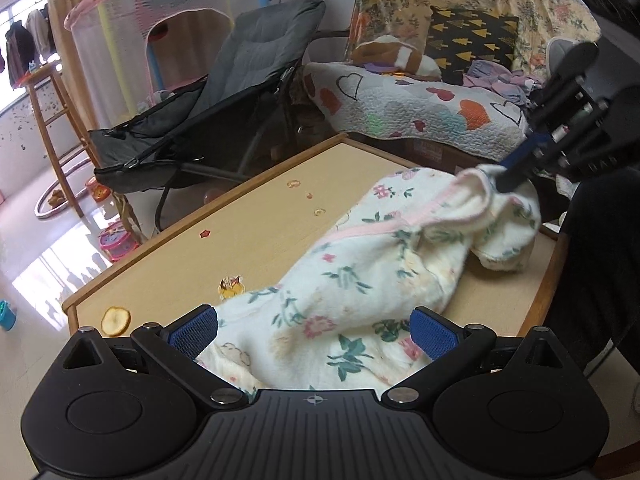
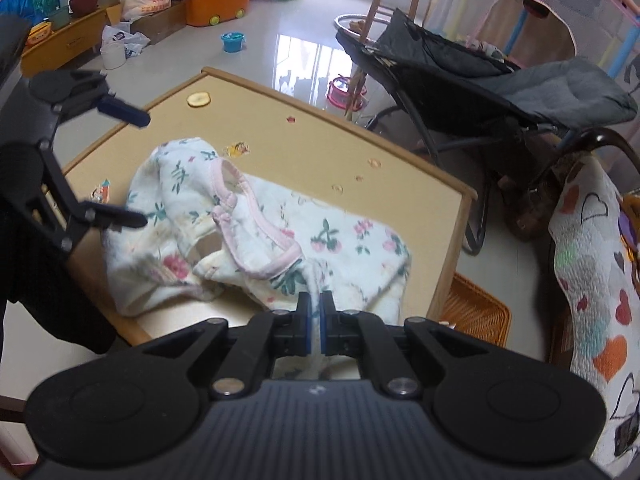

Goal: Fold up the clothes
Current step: 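Move the left tool down to the garment edge beside the right tool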

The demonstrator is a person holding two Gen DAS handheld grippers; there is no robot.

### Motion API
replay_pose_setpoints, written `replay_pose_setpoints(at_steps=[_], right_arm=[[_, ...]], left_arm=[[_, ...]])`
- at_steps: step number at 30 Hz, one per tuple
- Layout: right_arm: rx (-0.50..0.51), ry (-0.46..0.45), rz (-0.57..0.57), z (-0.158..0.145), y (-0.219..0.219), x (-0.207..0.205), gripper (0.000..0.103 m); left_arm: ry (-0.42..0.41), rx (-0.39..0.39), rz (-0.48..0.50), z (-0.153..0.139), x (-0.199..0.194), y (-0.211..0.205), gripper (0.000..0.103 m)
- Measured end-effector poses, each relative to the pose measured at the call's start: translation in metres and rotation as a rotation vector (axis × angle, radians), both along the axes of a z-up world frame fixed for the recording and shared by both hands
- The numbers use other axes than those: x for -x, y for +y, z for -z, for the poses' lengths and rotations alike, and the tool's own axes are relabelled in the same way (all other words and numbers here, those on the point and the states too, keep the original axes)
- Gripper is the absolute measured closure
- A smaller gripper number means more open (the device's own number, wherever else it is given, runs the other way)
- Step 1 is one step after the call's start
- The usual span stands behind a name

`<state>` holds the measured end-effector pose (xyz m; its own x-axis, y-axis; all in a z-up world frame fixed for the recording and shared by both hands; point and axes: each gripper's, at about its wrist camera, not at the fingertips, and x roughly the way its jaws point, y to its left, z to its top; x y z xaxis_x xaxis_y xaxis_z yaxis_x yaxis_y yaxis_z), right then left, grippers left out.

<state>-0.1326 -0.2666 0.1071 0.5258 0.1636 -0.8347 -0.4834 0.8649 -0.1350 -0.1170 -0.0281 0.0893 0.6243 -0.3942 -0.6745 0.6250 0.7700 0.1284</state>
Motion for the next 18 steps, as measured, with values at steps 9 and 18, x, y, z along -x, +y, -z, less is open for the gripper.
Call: replay_pose_setpoints(at_steps=[9, 18], right_arm=[[0.004, 0.047, -0.023, 0.010, -0.006, 0.017, 0.099], [-0.003, 0.085, -0.035, 0.016, -0.011, 0.026, 0.099]], left_arm=[[0.034, 0.040, 0.012, -0.008, -0.036, 0.002, 0.000], [0.059, 0.016, 0.007, -0.003, -0.075, -0.008, 0.000]])
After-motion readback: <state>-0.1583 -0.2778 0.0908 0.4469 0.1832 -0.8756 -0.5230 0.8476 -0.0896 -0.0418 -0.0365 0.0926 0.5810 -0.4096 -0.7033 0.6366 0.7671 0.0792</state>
